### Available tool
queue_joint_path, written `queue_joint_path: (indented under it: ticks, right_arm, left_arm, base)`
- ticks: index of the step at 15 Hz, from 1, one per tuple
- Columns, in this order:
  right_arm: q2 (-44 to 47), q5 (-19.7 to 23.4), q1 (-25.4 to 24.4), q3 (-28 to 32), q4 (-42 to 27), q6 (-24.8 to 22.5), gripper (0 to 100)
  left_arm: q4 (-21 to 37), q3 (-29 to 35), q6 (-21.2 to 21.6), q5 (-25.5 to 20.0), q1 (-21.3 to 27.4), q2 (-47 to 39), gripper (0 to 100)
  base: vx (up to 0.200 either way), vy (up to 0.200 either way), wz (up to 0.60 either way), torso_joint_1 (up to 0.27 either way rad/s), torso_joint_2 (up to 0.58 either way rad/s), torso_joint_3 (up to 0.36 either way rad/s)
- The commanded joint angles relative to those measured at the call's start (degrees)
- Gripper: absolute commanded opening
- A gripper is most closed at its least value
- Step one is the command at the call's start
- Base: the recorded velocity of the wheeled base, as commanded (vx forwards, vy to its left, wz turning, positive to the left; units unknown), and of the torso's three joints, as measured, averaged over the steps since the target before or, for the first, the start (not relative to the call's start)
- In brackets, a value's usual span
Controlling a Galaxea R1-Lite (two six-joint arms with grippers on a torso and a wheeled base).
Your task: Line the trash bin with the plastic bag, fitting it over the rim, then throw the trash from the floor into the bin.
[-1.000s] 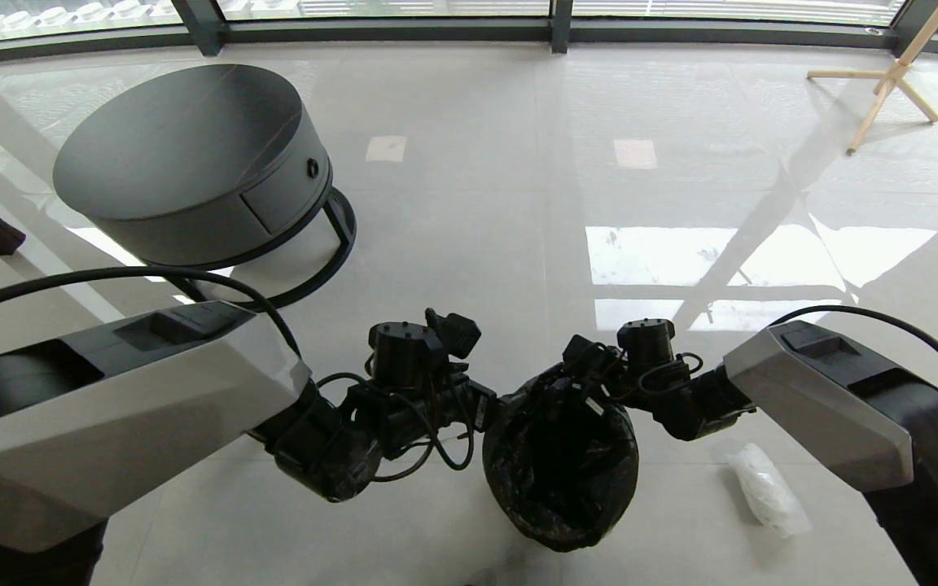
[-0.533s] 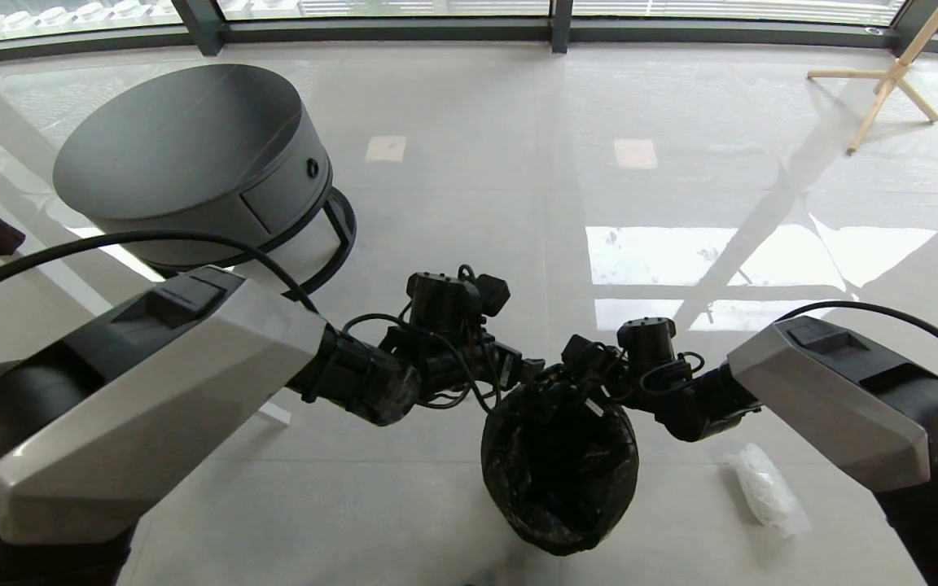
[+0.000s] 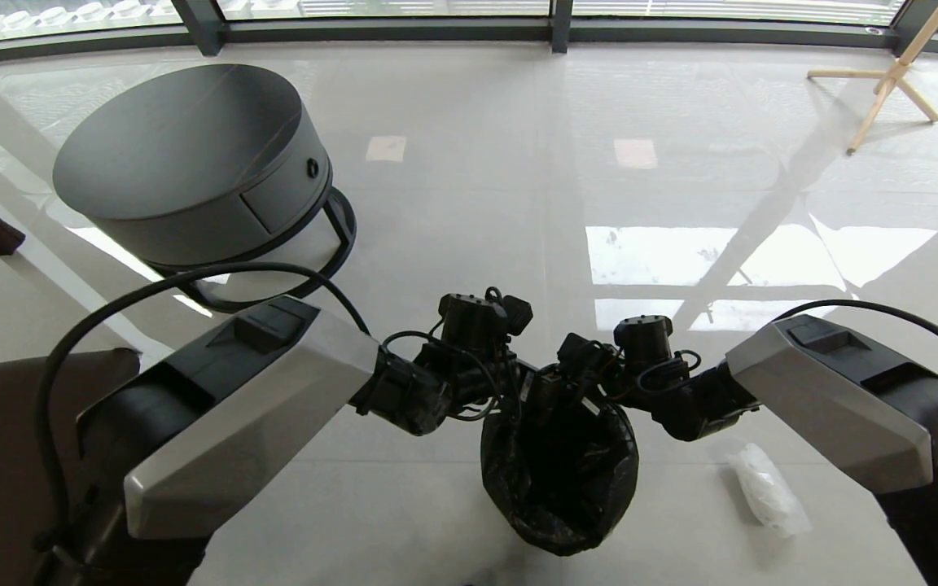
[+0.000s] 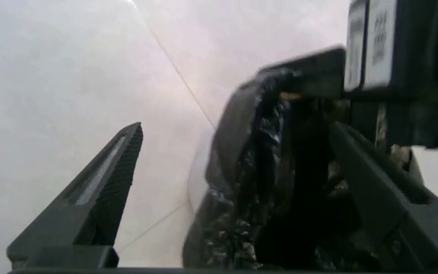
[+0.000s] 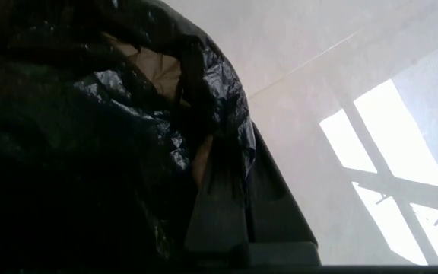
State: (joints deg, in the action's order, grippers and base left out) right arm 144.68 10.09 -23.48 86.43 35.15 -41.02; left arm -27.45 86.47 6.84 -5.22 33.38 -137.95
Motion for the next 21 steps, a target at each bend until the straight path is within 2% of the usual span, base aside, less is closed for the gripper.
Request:
queue_joint_path:
  ticks: [1, 11, 12, 21]
  right_arm:
    - [-0.19, 0.01, 0.01, -0.03, 0.01, -0.02, 0]
    - [-0.10, 0.01, 0.19, -0.12, 0.01, -0.02, 0]
    - [-0.10, 0.01, 0.19, -0.12, 0.01, -0.02, 0]
    - [0.43, 0.10, 0.98, 1.99, -0.08, 0.06, 0]
  left_arm:
    - [-0.14, 2.04, 0.37, 0.03, -0.59, -3.47, 100]
    - [-0.14, 4.15, 0.37, 0.03, -1.91, -6.63, 100]
    - [-0.14, 4.15, 0.37, 0.03, -1.91, -6.63, 0]
    - [-0.23, 5.29, 0.28, 0.12, -2.00, -6.90, 0]
  base:
    - [0.000, 0.000, 0.00, 0.000, 0.00, 0.000]
    - [0.000, 0.000, 0.00, 0.000, 0.00, 0.000]
    - [0.000, 0.000, 0.00, 0.000, 0.00, 0.000]
    - [0.000, 0.000, 0.00, 0.000, 0.00, 0.000]
